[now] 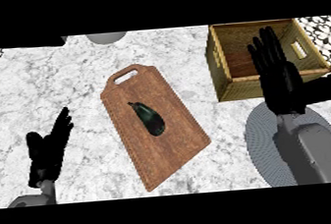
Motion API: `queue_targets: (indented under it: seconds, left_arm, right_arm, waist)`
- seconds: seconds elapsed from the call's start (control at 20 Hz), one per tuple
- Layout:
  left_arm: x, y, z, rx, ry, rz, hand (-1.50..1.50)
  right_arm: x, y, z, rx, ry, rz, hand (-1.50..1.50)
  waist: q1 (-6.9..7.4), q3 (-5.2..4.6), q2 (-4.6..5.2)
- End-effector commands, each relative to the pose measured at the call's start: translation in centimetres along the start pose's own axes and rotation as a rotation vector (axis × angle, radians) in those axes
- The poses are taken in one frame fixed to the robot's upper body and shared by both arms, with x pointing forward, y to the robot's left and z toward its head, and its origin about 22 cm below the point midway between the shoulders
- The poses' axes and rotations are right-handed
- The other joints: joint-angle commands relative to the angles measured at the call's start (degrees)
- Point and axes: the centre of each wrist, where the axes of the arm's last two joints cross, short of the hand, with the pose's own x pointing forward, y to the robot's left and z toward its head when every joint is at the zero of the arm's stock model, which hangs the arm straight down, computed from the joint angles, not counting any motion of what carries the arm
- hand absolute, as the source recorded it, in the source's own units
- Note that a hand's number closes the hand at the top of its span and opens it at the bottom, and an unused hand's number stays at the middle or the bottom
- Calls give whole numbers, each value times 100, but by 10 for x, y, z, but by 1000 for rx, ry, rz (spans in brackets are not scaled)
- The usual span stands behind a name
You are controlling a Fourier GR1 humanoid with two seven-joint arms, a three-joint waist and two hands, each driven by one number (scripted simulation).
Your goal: Pick the croissant from the placemat and place it in the basket
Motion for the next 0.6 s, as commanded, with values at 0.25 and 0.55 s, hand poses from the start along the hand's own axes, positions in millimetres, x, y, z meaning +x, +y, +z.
queue_targets:
  seconds: [0.25, 0.55]
  left_arm:
    - [54, -2, 2, 98, -357, 130, 0]
    - [58, -27, 9, -10, -377, 179, 0]
  right_arm:
    - [30, -123, 61, -180, -76, 597, 150]
    - [-46, -50, 118, -128, -126, 825, -150]
  waist:
    - [-627, 255, -105]
    - [-157, 255, 77]
